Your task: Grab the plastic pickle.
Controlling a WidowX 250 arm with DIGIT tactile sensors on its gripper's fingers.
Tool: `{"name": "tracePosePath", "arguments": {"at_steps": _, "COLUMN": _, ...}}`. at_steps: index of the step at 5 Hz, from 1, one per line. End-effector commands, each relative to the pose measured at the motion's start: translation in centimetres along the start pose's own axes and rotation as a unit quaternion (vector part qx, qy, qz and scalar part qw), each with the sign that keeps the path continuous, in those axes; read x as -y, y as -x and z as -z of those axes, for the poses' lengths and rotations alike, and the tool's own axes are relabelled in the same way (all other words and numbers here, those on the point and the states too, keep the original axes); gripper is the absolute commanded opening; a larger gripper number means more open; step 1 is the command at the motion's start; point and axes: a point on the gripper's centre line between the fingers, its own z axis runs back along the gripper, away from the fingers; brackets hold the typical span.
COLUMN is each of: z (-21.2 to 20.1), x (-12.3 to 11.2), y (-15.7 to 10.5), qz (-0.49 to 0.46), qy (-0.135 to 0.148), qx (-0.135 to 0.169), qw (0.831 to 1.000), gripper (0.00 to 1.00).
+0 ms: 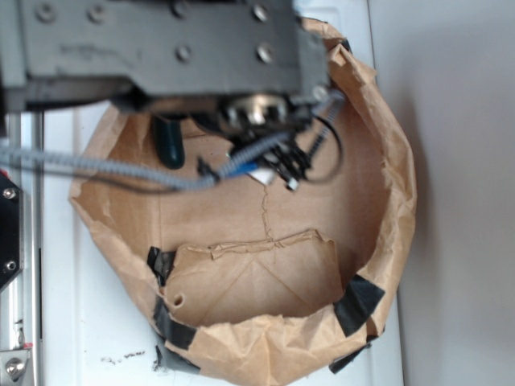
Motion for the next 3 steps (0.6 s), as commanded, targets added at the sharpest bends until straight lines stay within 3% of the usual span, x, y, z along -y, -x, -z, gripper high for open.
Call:
{"name": "tracePosePath", "arguments": {"at_steps": 1, "z": -0.8, "x": -1.2, "y": -0.6, "qz": -0.017, "qy": 0.015, "qx": 0.013, "qw": 1.000, "gripper": 1.00}}
{"name": "tracePosePath", "arguments": {"at_steps": 2, "z": -0.8, "x": -1.2, "y": -0.6, "qz": -0.017, "qy": 0.015, "qx": 0.013, "qw": 1.000, "gripper": 1.00}}
{"name": "tracePosePath", "arguments": {"at_steps": 3, "z": 0.5, "x": -0.6, "y": -0.7, "qz": -0.026, "qy": 0.039, "qx": 0.011, "qw": 0.999, "gripper": 1.00}}
